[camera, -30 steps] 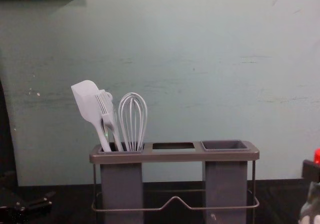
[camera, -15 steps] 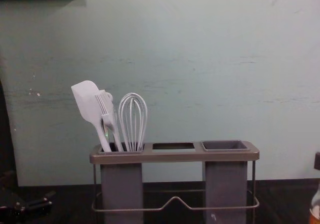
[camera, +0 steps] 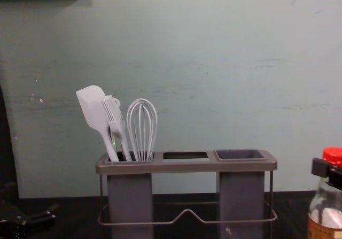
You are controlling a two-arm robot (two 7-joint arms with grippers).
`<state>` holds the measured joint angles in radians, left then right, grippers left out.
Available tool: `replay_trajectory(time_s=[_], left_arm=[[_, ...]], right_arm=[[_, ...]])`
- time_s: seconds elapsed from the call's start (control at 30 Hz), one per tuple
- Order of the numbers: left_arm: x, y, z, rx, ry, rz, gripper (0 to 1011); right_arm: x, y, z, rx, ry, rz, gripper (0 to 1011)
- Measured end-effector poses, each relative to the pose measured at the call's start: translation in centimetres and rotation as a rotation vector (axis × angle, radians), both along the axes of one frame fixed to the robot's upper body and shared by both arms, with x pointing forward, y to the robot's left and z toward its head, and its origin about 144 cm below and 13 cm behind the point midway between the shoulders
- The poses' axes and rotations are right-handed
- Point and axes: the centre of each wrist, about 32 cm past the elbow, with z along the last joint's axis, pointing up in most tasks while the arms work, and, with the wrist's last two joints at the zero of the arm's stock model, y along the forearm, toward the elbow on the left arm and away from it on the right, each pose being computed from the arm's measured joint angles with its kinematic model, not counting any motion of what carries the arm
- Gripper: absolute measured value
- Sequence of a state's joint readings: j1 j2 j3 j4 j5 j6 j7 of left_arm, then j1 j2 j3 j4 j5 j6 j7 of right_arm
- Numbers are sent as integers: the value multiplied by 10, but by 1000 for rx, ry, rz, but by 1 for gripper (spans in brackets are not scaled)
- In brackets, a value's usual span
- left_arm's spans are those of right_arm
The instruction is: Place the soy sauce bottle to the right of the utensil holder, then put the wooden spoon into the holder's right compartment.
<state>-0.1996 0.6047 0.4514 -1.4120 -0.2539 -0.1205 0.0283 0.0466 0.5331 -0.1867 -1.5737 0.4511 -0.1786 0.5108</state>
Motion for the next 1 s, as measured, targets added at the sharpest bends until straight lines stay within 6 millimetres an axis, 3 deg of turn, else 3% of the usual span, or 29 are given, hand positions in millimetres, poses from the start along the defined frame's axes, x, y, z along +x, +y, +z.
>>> replay_trajectory(time_s=[0.43,1.0], left_arm=[[0,0,0,0,0,0,1005],[0,0,0,0,0,0,1005]], right_arm=[[35,15,-6,30,-26,-27,386],[50,23,-14,48,-19,-51,386]])
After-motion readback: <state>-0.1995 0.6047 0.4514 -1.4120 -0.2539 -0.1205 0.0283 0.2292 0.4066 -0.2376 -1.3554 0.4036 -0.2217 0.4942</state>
